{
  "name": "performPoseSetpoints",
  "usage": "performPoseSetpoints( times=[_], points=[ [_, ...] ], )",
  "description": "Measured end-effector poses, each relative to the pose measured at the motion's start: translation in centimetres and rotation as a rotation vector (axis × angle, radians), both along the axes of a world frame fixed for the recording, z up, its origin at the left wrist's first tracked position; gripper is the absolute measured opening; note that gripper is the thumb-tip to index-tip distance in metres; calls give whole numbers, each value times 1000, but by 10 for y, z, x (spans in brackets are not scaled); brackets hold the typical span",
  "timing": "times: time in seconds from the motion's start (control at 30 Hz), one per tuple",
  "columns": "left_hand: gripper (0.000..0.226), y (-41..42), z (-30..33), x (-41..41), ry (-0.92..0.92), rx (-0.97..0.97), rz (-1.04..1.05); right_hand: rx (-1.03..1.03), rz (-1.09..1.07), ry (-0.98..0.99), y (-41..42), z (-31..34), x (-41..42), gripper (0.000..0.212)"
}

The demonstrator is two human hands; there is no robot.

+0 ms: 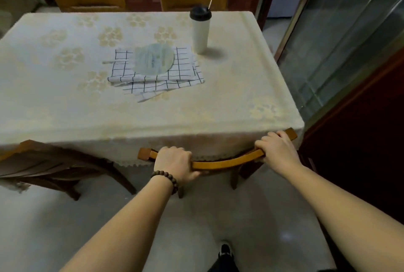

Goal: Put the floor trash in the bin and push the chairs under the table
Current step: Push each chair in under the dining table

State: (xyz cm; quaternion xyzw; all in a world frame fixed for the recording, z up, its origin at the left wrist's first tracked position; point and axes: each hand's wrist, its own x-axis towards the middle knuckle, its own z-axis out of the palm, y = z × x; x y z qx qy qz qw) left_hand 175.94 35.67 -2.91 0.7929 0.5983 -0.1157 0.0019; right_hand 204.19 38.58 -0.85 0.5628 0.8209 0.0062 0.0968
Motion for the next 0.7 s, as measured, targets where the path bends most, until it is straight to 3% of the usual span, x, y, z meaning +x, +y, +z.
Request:
performPoseSetpoints(
  times=[0.23,0.4,0.47,0.6,0.7],
  points=[
    [50,13,-3,9,3,-6,18,34,59,33,15,-16,18,22],
    [77,10,2,12,-30,-60,22,-52,39,9,11,-7,11,78],
    [81,2,4,7,-15,-38,46,-15,66,44,4,-8,5,86],
    [77,-15,8,-5,-29,-18,98,19,54,56,-8,-18,-1,87],
    [75,-19,10,-13,-27,-30,60,142,51,122,-24,-23,-7,68]
  ],
)
